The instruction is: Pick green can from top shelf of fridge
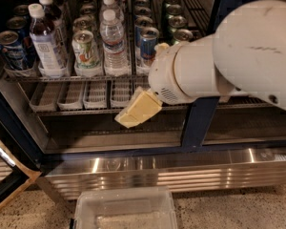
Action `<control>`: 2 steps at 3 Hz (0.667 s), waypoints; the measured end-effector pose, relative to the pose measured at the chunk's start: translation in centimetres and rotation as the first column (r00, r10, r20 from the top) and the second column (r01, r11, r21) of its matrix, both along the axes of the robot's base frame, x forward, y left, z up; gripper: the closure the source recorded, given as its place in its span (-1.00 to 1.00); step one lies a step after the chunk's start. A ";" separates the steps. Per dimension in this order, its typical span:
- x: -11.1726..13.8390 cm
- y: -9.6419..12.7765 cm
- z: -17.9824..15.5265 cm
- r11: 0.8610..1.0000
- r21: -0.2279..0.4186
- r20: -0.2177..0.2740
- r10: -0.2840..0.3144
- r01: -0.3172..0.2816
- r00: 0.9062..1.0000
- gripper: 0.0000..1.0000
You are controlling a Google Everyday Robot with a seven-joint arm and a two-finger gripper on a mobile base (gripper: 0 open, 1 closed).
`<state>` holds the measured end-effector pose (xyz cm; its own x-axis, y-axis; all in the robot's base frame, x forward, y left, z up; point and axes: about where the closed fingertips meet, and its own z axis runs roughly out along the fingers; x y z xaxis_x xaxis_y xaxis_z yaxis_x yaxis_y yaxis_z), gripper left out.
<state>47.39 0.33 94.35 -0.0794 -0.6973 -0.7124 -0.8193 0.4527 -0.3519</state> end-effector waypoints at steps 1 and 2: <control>0.0 -0.4 0.1 0.999 0.020 0.004 -0.033 0.033 0.999 -1.00; 2.1 -3.5 -0.4 0.986 0.062 0.027 -0.156 0.154 0.987 -1.00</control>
Offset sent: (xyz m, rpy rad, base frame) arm 0.0589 -0.0834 -0.0054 0.1376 -0.0907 -0.3568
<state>49.52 -3.17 93.99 -0.1595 -0.6349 -0.7560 -0.7264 0.5940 -0.3456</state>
